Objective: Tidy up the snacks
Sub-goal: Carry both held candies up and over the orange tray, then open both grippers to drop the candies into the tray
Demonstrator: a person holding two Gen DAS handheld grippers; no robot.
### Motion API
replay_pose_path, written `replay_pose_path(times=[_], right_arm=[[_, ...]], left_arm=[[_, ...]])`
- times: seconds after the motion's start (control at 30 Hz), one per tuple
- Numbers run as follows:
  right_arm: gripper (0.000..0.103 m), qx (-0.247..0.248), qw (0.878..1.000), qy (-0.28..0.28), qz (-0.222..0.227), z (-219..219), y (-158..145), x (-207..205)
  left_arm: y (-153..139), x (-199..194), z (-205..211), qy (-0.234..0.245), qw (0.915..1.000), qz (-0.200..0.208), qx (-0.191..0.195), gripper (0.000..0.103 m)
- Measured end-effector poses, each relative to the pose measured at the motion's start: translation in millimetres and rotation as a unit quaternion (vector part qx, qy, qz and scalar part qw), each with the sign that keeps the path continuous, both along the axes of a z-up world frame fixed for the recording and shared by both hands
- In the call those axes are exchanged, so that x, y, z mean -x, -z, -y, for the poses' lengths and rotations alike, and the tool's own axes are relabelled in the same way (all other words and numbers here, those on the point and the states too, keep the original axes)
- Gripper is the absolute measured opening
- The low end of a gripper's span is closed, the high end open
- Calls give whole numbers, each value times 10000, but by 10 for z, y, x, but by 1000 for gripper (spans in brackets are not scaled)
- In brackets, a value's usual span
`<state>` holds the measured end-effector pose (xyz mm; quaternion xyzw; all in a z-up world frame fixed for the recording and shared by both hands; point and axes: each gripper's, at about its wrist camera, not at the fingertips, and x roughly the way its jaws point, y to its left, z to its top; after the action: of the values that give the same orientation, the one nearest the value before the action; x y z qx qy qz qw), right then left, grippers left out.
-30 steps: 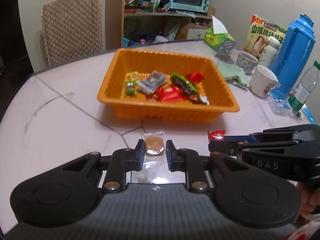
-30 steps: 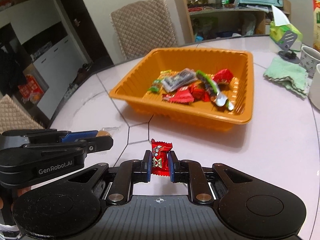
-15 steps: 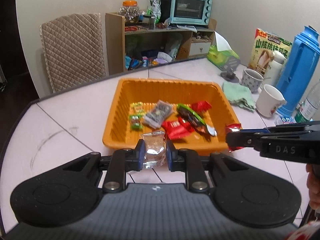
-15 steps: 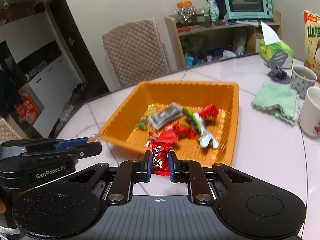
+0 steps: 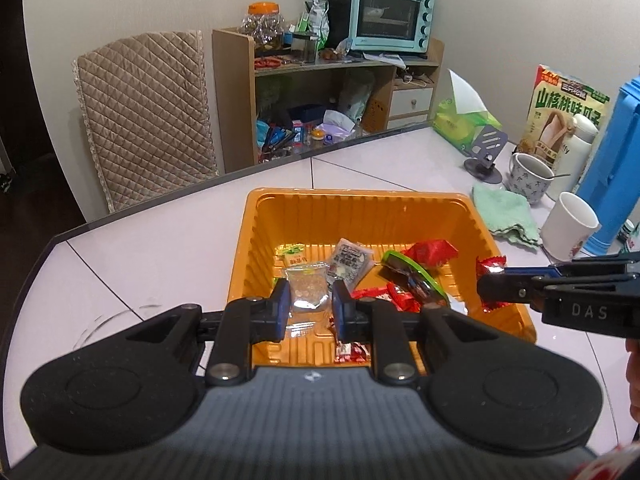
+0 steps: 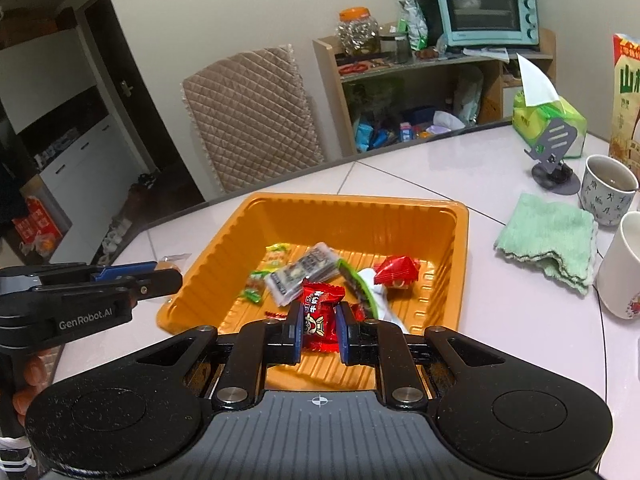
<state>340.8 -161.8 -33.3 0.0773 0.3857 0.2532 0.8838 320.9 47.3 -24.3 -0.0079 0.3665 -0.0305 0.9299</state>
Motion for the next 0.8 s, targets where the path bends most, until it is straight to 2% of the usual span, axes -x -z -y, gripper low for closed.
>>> replay_pose_path(times=[0.47, 0.8], right_arm=[[17, 124, 9994, 96, -307, -26, 264, -252], [17, 140, 9991, 93, -389, -22, 338, -275]], left_arm=[[392, -344, 12, 35, 9983, -589, 24, 20], [526, -420, 23, 8, 9967, -803, 79, 20]])
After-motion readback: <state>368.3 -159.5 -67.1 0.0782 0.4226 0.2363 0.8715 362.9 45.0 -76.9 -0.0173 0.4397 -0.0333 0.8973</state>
